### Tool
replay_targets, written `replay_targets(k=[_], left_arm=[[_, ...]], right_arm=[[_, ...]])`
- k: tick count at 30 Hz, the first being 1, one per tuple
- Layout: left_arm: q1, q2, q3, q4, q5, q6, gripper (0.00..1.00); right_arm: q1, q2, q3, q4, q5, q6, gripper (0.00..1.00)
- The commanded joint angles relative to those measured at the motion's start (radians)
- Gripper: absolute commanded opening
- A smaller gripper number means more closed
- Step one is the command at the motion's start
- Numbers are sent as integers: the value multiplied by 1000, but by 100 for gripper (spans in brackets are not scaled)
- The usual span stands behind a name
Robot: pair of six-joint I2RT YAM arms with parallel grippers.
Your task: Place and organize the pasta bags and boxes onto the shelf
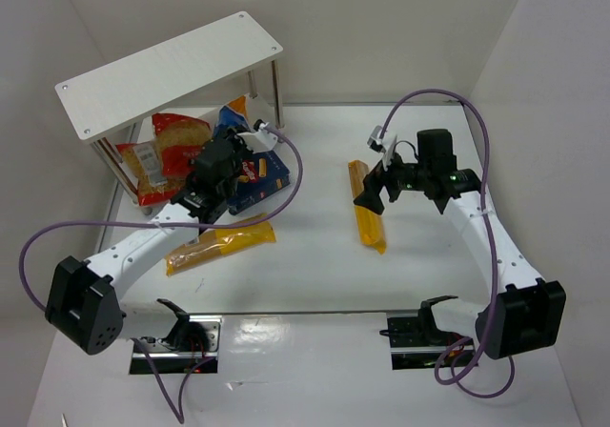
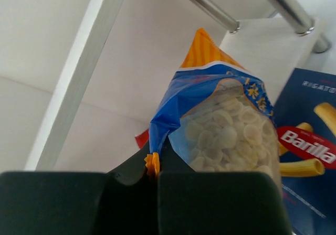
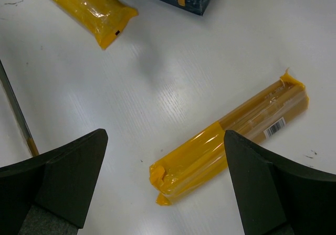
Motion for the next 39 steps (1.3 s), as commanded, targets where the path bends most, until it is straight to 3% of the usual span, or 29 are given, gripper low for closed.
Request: replay_targets(k=[1, 12, 39], left_arm=[[-7, 11, 12, 317, -75, 158, 0], [11, 153, -17, 564, -103, 387, 0], [119, 509, 52, 710, -72, 439, 0]], right_arm=[[-15, -6, -4, 23, -26, -18, 100], [-44, 3, -4, 14, -45, -27, 100], [-53, 3, -13, -5, -45, -64, 100]])
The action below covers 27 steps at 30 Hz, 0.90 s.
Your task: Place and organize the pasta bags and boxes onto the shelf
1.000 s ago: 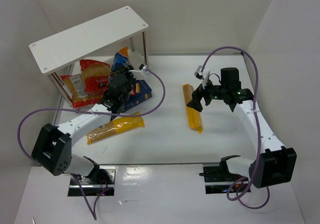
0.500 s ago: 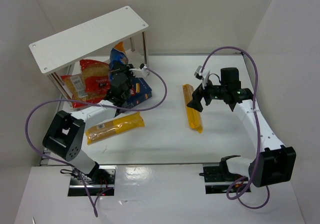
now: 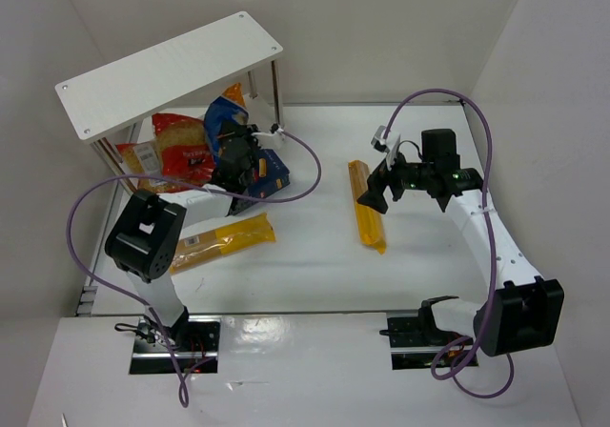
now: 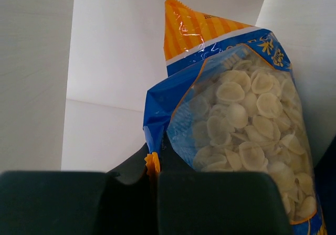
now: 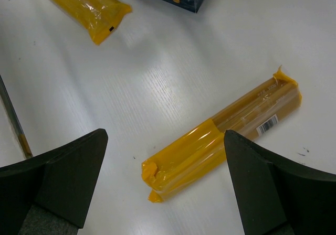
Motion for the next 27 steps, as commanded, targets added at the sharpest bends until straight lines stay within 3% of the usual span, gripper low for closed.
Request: replay_targets(k=[1, 27], left_arm=[[20, 19, 63, 99, -6, 10, 0], [29, 229, 233, 51, -16, 10, 0]], right_arm=[[-8, -9, -13, 4, -16, -13, 100], [-17, -36, -22, -7, -35, -42, 100]])
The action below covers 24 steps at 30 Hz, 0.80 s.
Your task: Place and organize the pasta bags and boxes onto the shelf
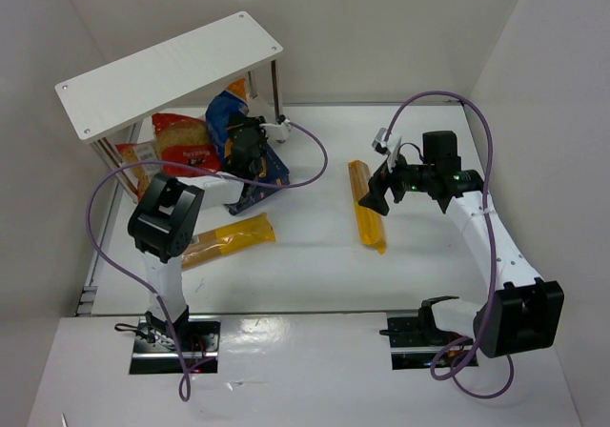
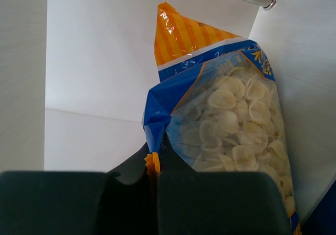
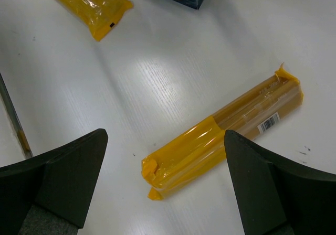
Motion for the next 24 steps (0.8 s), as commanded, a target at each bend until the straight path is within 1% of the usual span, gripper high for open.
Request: replay_targets(k=[1, 7, 10, 11, 13, 14, 15, 18, 19, 20, 22, 23, 24], left_arm=[[10, 31, 53, 44, -12, 7, 0], [-11, 40, 73, 12, -21, -3, 0], [-11, 40, 99, -28, -21, -39, 0], [-11, 40, 113, -54, -21, -49, 2], [-20, 40, 113, -54, -21, -49, 2], [-20, 40, 124, -54, -21, -49, 4], [-31, 40, 124, -54, -21, -49, 9], [-42, 40, 133, -54, -21, -49, 15], [-42, 40, 133, -65, -21, -49, 22], [-42, 40, 133, -65, -21, -49, 26], [-51, 49, 142, -74, -21, -49, 31], [-51, 49, 142, -74, -21, -49, 45], [-51, 49, 142, -74, -21, -58, 52]], right_arm=[[-7, -28, -5, -1, -24, -23, 100], [-7, -28, -14, -1, -33, -23, 100], [-7, -28, -14, -1, -33, -23, 100], [-7, -28, -14, -1, -33, -23, 100], [-7, -28, -14, -1, -33, -23, 100], [-7, -28, -14, -1, -33, -23, 100], [-7, -28, -14, -1, -33, -23, 100], [-7, -38, -14, -11, -33, -23, 100], [-16, -38, -14, -11, -33, -23, 100], [-16, -38, -14, -11, -43, -23, 100], [-16, -38, -14, -11, -43, -23, 100], [-16, -38, -14, -11, -43, -23, 100], [-16, -38, -14, -11, -43, -23, 100]])
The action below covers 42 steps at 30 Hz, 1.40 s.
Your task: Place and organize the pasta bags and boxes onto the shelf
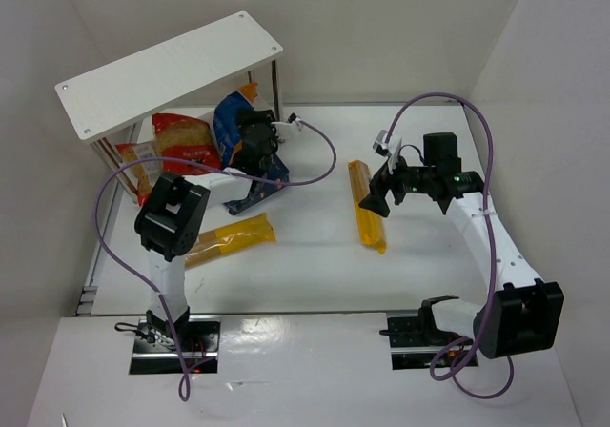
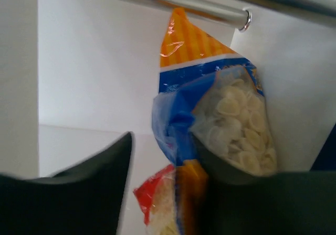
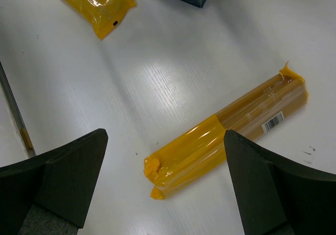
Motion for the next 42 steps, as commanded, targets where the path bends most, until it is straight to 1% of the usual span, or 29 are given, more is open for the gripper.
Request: replay_targets(k=[1, 2, 3, 6, 7, 8, 9, 13, 19, 23, 24, 25, 26, 27, 30, 31, 32, 33, 34, 35, 36, 37, 39, 40, 41, 42], left_arm=[[-15, 8, 55, 43, -8, -24, 58], [-15, 8, 55, 43, -8, -24, 64], [-15, 8, 55, 43, -18, -24, 76], [-24, -3, 55, 43, -18, -33, 87], [-24, -3, 55, 43, -18, -33, 95], [-24, -3, 55, 43, -18, -33, 98], [-34, -17, 55, 43, -18, -33, 100], [-52, -69, 46, -35, -18, -79, 100], [-135, -187, -14, -196, 4, -162, 100], [-199, -296, -54, -308, 13, -224, 100], [-211, -314, -66, -343, 13, -266, 100], [-234, -357, -75, -430, 39, -294, 100], [-248, -379, -75, -480, 50, -323, 100], [-262, -403, -75, -581, 62, -387, 100], [-310, -509, -97, -724, 131, -475, 100], [-310, -562, -106, -828, 151, -533, 100], [-325, -590, -106, -886, 177, -562, 100], [-334, -619, -106, -984, 244, -590, 100], [-334, -679, -115, -1025, 277, -642, 100], [-334, -713, -115, -1063, 312, -661, 100], [-334, -783, -156, -1106, 362, -699, 100], [-334, -820, -178, -1106, 363, -725, 100], [-334, -911, -206, -1178, 389, -765, 100], [-334, -937, -224, -1197, 401, -817, 100], [-278, -965, -236, -1218, 435, -829, 100], [-246, -1029, -255, -1232, 499, -845, 100]], right_arm=[[-9, -31, -1, -6, -26, -12, 100], [-9, -31, -1, -6, -26, -12, 100], [-9, -31, -1, -6, -26, -12, 100], [-9, -31, -1, -6, -26, -12, 100], [-9, -31, -1, -6, -26, -12, 100], [-9, -31, -1, -6, -26, -12, 100], [-9, -31, -1, -6, -26, -12, 100], [-9, -31, -1, -6, -26, -12, 100], [-9, -31, -10, -6, -26, -12, 100], [-9, -40, -10, -6, -26, -21, 100], [-9, -40, -10, -6, -17, -21, 100], [-9, -40, -10, -6, -17, -21, 100], [-9, -40, -10, -6, -17, -21, 100], [-9, -40, -10, -6, -17, -21, 100], [-9, -49, -10, 5, -8, -8, 100], [-9, -62, -10, 5, -8, 2, 100], [-18, -71, -10, 5, -8, 11, 100], [-18, -71, -10, 14, -8, 20, 100], [-18, -82, -10, 14, 3, 32, 100], [-18, -95, -10, 14, 3, 41, 100], [-18, -95, -10, 5, 3, 52, 100], [-18, -111, -10, 5, 14, 52, 100], [-18, -125, -10, 5, 52, 109, 100], [-18, -138, -10, -6, 66, 118, 100], [-18, -158, -10, -6, 82, 133, 100], [-18, -174, -26, -6, 130, 176, 100]])
